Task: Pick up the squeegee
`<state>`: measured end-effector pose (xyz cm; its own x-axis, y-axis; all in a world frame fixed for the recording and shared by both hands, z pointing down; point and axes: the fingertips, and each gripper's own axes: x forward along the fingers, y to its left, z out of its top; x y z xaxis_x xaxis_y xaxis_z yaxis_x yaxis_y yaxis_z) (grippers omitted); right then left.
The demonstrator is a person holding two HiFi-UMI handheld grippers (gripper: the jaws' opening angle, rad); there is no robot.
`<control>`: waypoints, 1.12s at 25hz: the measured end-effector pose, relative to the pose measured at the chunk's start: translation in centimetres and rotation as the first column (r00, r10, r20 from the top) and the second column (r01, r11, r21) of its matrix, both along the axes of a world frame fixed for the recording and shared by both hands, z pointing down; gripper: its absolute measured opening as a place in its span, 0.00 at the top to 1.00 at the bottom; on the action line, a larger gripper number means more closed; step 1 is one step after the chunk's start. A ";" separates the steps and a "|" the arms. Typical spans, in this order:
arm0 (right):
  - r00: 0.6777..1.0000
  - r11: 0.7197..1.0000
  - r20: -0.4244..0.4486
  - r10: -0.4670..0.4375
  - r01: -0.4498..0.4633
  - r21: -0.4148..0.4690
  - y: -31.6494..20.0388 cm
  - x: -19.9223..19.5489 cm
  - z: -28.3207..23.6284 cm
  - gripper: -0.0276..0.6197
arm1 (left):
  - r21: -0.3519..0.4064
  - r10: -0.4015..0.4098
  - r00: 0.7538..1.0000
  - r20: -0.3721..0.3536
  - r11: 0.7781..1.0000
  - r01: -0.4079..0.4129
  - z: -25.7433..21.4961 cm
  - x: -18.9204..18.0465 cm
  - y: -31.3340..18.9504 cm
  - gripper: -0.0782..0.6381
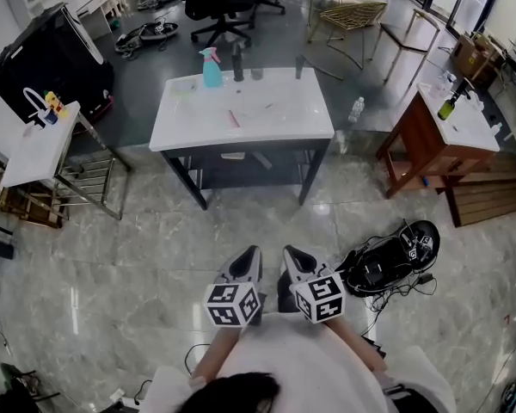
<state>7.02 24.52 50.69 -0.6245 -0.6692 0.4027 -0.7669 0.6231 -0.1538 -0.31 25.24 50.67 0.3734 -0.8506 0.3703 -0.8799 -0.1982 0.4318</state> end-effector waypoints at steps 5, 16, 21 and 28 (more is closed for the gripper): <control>1.000 1.000 0.002 -0.015 0.015 -0.003 -4.2 0.3 -0.1 0.91 | -0.008 0.000 1.000 -0.009 1.000 0.000 -0.1 0.7 -3.7 0.84; 0.999 0.999 0.000 -0.046 0.046 -0.013 -12.7 1.6 0.3 0.91 | -0.008 -0.015 0.999 -0.030 1.000 0.015 -0.1 1.6 -11.5 0.84; 0.999 0.998 -0.006 -0.054 0.054 -0.008 -16.4 2.7 0.5 0.91 | -0.016 -0.026 0.999 -0.022 1.000 0.026 0.2 2.2 -15.1 0.84; 0.995 0.995 -0.001 -0.096 0.096 0.014 -21.6 3.1 0.0 0.91 | -0.002 -0.038 0.999 -0.030 0.999 0.038 0.0 4.0 -19.9 0.84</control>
<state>10.11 2.96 50.72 -0.6863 -0.6114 0.3940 -0.7032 0.6962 -0.1444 3.73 5.35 50.65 0.3518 -0.8638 0.3607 -0.8733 -0.1642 0.4587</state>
